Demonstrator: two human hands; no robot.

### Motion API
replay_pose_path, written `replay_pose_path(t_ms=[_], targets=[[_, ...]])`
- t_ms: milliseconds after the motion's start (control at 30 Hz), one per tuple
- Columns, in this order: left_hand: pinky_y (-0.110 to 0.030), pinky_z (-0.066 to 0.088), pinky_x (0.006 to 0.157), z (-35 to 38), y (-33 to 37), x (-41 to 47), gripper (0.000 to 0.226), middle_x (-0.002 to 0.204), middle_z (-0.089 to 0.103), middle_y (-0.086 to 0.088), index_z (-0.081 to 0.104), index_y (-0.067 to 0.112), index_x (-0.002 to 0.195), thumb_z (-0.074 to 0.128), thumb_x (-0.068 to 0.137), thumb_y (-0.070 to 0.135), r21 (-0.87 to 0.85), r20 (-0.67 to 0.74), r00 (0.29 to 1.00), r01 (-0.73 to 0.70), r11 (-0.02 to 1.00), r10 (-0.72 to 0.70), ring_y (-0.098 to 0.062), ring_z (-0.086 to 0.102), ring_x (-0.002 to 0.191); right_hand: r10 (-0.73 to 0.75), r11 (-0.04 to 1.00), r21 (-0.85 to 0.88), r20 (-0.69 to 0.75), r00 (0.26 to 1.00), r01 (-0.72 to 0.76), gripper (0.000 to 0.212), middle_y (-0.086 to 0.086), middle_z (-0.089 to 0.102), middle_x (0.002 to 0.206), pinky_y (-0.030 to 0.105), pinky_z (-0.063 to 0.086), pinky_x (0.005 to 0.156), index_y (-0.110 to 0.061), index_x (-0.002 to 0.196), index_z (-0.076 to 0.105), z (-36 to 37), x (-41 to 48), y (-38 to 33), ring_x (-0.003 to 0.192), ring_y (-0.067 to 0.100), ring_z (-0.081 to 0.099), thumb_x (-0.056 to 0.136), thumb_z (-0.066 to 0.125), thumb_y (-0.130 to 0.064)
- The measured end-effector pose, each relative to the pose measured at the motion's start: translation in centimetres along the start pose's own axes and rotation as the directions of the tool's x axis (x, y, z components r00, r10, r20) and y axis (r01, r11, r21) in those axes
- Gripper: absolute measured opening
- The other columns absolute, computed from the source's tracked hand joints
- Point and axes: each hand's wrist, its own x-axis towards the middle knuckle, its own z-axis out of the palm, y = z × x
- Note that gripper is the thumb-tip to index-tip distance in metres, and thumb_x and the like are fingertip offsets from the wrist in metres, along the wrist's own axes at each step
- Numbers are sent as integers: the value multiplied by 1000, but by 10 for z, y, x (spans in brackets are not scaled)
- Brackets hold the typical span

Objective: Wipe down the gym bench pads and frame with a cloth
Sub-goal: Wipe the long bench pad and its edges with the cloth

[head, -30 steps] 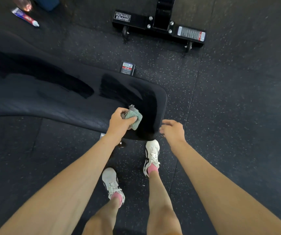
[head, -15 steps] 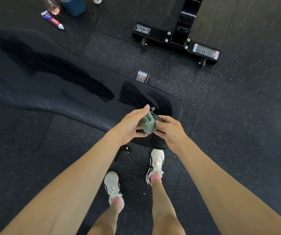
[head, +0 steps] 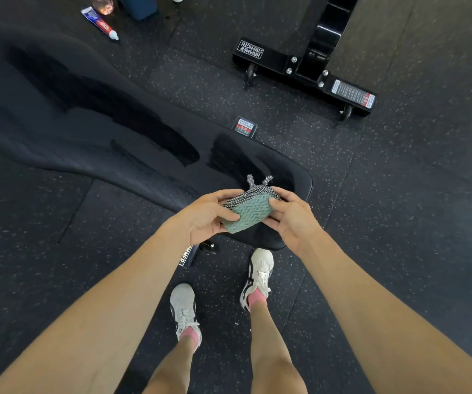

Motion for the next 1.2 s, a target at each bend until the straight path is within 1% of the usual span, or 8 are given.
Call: replay_pose_path(t_ms=[200,267,333,433,533,667,933,1200], targets=[[-37,51,93,13,0,2,28,113,69,-13,66,4,112,66,84,1,190,22,991,123,974,-130,-25,65,107,6,999,38,10,1000,-6,29,10,66,98,32,56,72,-8,119,57,4,2,4,86,20,64,94,50,6],[-37,52,93,18,1,7,25,110,70,-14,67,1,107,66,82,-5,170,-90,993,92,981,-77,-27,66,104,-143,968,-236,-220,965,89,35,8,61,101,35,56,80,-9,124,54,1,7,8,91,20,63,91,56,4],[-38,53,89,23,2,13,26,108,69,-15,65,2,103,65,81,-11,219,-208,977,92,971,-46,-29,66,101,-430,745,-650,-293,854,152,38,7,56,110,36,51,89,-12,124,53,-2,8,13,97,22,59,89,57,2],[-37,54,83,27,2,20,31,106,69,-11,63,7,104,68,78,-10,361,-299,954,86,928,28,-27,65,99,-562,525,-786,-33,827,326,36,1,60,107,28,47,87,-12,116,59,0,1,15,95,16,58,86,51,5],[-37,57,77,31,4,23,33,103,70,-10,62,9,108,69,80,-6,382,-239,969,29,924,68,-25,67,95,-361,460,-800,228,904,385,51,-3,59,116,11,40,85,-13,132,52,5,1,20,106,11,55,84,59,3],[-35,50,89,27,5,23,26,98,71,-2,63,20,97,64,85,-3,427,-146,986,-14,904,84,-20,63,100,-291,521,-766,255,922,376,69,-3,57,121,0,38,73,-16,142,39,0,6,24,103,9,54,81,70,-6],[-37,50,96,29,3,27,16,109,65,-5,62,20,105,62,92,11,546,-43,995,-52,836,90,-19,62,105,-281,614,-742,111,953,268,58,-1,63,106,7,44,66,-17,125,52,-12,12,22,91,9,61,76,81,-26],[-40,42,103,50,-5,37,67,127,54,1,42,24,137,76,80,32,399,-130,989,-6,917,63,-17,53,117,-81,942,-334,-116,990,38,29,5,67,103,18,46,66,-13,112,57,-23,19,8,88,13,63,86,69,-16]])
